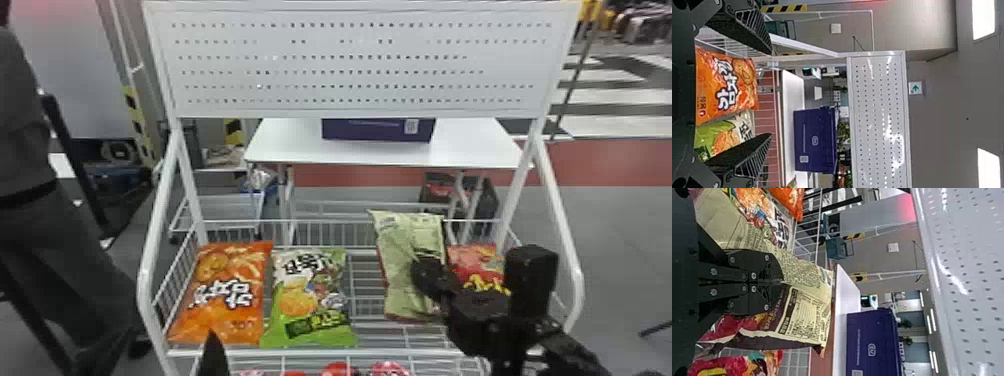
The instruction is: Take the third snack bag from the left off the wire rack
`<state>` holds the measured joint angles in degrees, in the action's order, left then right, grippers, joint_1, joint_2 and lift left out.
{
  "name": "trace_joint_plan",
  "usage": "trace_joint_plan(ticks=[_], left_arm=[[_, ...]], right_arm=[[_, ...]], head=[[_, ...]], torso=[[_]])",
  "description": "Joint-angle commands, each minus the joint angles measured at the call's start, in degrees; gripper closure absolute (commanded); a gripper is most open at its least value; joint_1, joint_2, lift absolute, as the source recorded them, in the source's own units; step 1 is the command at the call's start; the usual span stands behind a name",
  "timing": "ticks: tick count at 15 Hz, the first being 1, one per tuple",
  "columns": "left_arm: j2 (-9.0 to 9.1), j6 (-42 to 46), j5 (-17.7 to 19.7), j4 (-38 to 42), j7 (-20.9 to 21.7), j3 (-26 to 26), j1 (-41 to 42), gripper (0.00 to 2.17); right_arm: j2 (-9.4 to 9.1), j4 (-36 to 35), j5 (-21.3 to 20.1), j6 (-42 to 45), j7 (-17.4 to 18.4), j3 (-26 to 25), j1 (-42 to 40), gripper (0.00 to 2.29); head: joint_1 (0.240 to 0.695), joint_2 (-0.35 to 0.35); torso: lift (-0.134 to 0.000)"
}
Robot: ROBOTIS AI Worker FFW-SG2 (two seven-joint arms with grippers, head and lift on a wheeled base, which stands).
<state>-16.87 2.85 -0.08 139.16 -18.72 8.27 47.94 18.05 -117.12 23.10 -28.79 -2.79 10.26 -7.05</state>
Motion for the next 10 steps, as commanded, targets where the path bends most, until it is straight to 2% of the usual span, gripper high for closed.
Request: trace_joint_plan(ticks=[1, 3, 5, 8, 10], left_arm=[[0.17, 0.00, -0.01, 0.24, 0.00, -0.19, 0.05, 0.15], [0.17, -0.18, 0.08, 0.15, 0.00, -0.27, -0.21, 0.15], [0.08, -0.35, 0.25, -0.12, 0.00, -0.45, -0.47, 0.15], [-0.36, -0.70, 0.96, -0.47, 0.09, -0.63, -1.18, 0.15], [-0.62, -0.70, 1.31, -0.64, 0.09, -0.89, -1.44, 0.15]], right_arm=[[2.52, -8.21, 0.10, 0.00, 0.24, -4.20, -8.68, 2.24], [3.75, -11.82, 0.10, 4.57, 0.33, -8.77, -17.03, 2.24], [5.24, -12.26, 2.48, 14.76, 0.51, -13.52, -24.59, 2.24], [5.68, -12.52, 5.47, 23.02, 0.42, -19.14, -31.53, 2.24], [5.68, -12.61, 6.78, 23.37, 0.42, -21.51, -33.55, 2.24]], head=[[0.499, 0.000], [0.499, 0.000], [0.499, 0.000], [0.499, 0.000], [0.499, 0.000]], torso=[[0.000], [0.000], [0.000], [0.000], [0.000]])
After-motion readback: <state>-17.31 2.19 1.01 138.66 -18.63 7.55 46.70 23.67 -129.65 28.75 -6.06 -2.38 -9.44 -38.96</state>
